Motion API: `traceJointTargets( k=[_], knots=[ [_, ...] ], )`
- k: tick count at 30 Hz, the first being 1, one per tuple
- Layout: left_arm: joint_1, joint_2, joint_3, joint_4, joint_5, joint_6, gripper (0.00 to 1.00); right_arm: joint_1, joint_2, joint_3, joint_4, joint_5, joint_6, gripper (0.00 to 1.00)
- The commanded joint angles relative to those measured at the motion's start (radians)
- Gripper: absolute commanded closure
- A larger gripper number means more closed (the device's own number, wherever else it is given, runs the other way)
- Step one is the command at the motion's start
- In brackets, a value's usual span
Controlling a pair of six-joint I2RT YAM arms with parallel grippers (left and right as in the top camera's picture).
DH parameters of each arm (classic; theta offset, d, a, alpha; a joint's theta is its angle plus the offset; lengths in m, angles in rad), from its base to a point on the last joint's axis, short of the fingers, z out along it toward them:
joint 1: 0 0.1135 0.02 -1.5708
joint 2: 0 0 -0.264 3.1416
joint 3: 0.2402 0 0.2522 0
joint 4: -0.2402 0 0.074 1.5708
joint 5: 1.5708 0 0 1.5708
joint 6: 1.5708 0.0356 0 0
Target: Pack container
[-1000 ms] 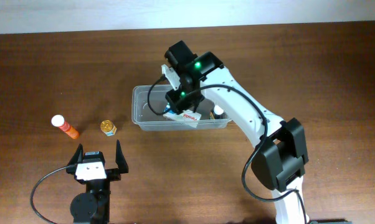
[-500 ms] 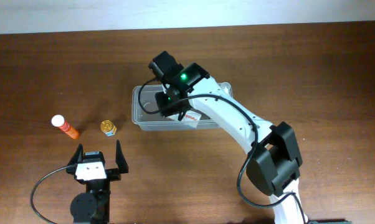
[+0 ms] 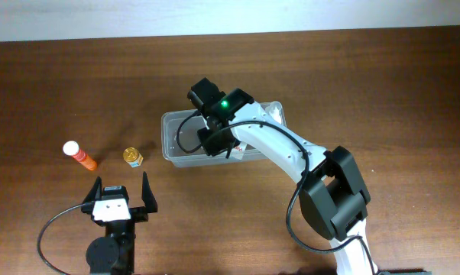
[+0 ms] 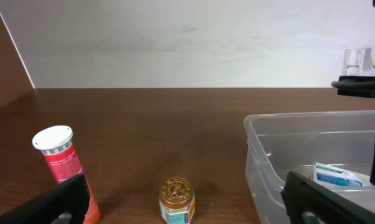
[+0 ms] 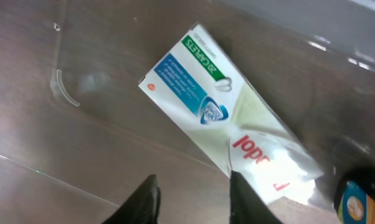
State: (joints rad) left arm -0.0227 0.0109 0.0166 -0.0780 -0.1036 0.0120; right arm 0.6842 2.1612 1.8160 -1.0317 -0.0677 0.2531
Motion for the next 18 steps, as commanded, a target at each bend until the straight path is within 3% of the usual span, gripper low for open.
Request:
traceJointTargets(
  k=[1,18],
  knots=[
    [0.006,-0.006,-0.007,0.003,0.01,0.019,0.01,0.001,0.006,-0.028,0.013,0.022,-0.04,0.72],
    [0.006,-0.006,-0.007,0.003,0.01,0.019,0.01,-0.026,0.013,-0.04,0.095,0.051,-0.04,0.72]
  ],
)
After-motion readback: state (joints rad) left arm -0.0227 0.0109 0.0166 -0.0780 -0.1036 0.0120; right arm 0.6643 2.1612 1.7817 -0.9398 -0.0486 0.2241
